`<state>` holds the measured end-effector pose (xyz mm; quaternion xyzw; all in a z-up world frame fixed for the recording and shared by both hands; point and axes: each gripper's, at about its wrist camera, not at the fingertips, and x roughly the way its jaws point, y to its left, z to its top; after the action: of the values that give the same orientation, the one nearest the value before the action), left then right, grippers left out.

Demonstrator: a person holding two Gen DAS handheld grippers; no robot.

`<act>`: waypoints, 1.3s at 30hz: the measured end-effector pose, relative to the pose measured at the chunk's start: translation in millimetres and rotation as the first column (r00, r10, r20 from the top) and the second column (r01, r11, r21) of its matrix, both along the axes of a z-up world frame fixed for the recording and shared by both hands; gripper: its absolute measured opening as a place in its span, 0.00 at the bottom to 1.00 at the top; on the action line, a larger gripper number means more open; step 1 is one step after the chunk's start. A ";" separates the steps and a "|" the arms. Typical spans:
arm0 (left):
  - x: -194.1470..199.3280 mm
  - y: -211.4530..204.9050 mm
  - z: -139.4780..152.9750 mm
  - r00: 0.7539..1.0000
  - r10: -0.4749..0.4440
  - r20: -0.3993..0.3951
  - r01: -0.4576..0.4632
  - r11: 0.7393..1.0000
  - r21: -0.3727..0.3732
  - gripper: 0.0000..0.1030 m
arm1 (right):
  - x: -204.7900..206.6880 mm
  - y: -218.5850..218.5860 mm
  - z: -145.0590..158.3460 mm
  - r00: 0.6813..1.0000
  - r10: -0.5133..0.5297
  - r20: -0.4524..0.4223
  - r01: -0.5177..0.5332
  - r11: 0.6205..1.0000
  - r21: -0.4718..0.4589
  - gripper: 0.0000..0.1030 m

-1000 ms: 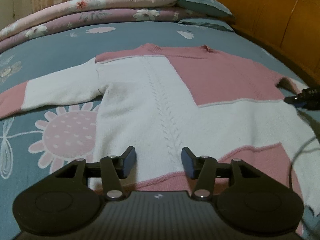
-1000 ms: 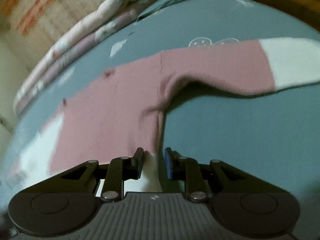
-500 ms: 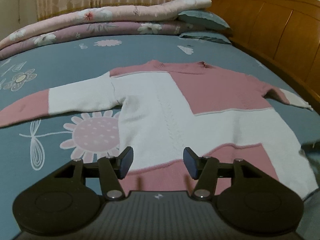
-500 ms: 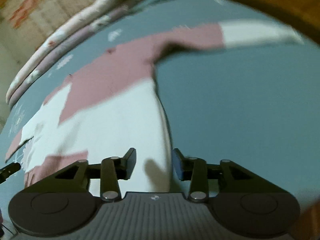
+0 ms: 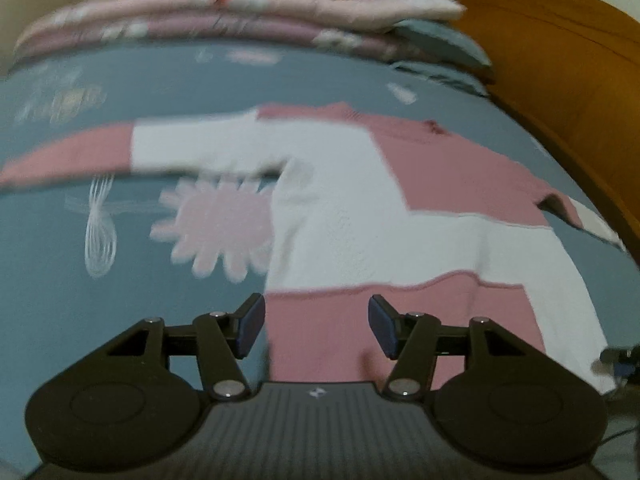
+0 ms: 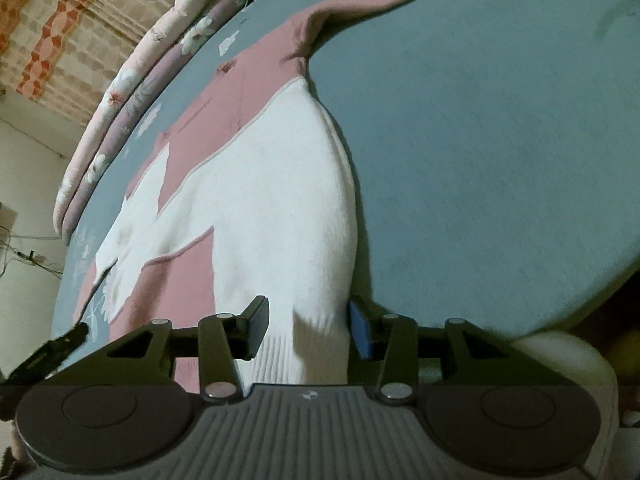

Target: Fold clothes

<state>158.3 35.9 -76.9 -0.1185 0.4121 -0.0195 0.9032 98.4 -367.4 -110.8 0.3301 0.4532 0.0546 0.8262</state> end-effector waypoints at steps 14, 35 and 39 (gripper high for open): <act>-0.4 11.6 -25.7 0.994 0.039 -0.103 -0.047 0.996 -0.078 0.56 | 5.4 5.2 20.5 0.989 0.124 0.075 -0.112 0.984 -0.141 0.12; 16.5 -14.2 -34.1 0.997 -0.026 -0.067 0.031 0.996 0.078 0.56 | 76.0 -34.2 17.8 0.993 0.025 0.116 -0.001 0.979 -0.204 0.44; 15.4 -14.6 -34.8 0.997 -0.041 -0.066 0.046 0.995 0.086 0.57 | 106.0 -24.9 6.9 0.990 0.073 0.118 -0.045 0.974 -0.224 0.43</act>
<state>173.7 21.3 -111.7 -0.0703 0.4440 -0.0174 0.8931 204.4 -392.3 -103.8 0.2186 0.4133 0.0491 0.8826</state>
